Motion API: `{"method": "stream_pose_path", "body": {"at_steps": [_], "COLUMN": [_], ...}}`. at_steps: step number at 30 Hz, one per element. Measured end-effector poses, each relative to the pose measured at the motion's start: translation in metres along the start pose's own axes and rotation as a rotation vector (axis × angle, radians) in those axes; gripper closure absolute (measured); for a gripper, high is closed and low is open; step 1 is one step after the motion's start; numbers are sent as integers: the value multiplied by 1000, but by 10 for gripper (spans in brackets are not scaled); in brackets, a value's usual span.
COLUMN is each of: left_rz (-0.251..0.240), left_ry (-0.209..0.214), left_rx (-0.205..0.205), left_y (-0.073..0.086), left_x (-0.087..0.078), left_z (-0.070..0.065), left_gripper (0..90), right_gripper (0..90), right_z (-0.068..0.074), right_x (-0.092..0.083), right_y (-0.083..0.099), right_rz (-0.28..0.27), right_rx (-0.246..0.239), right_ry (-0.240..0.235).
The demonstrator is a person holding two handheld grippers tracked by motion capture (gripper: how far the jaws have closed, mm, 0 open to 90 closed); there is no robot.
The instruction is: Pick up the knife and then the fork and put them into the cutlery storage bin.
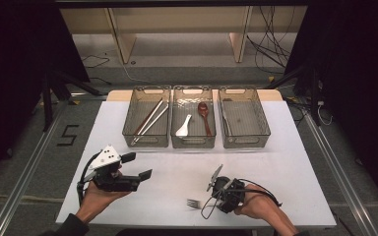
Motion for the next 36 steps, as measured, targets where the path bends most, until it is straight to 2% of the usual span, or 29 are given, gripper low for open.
{"method": "stream_pose_path", "body": {"at_steps": [6, 13, 26, 32, 36], "left_rz": [0, 1, 2, 0, -1], "left_ry": [0, 0, 0, 0, -1], "left_rx": [-1, -1, -1, -1, -3], "left_y": [0, 0, 0, 0, 0], "left_x": [0, 0, 0, 0, 0], "left_z": [0, 0, 0, 0, 0], "left_gripper": [157, 158, 157, 157, 157], "right_gripper": [740, 808, 842, 845, 846], "right_z": [1, 2, 3, 3, -1], "right_x": [0, 1, 1, 0, -4], "right_y": [0, -1, -2, -2, -5], "right_rz": [7, 16, 30, 22, -16], "right_rx": [-33, -40, -66, -65, -51], "right_ry": [-2, -10, -13, -16, 1]}}
Point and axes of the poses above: each handheld gripper's, and its own axes: x roughly forward along the jaws, y roughly out of its underside, z roughly to its left, the point moved 8 cm from there along x, roughly forward along the jaws, and after that the axes turned 11 degrees about -z, right-handed, at the moved point
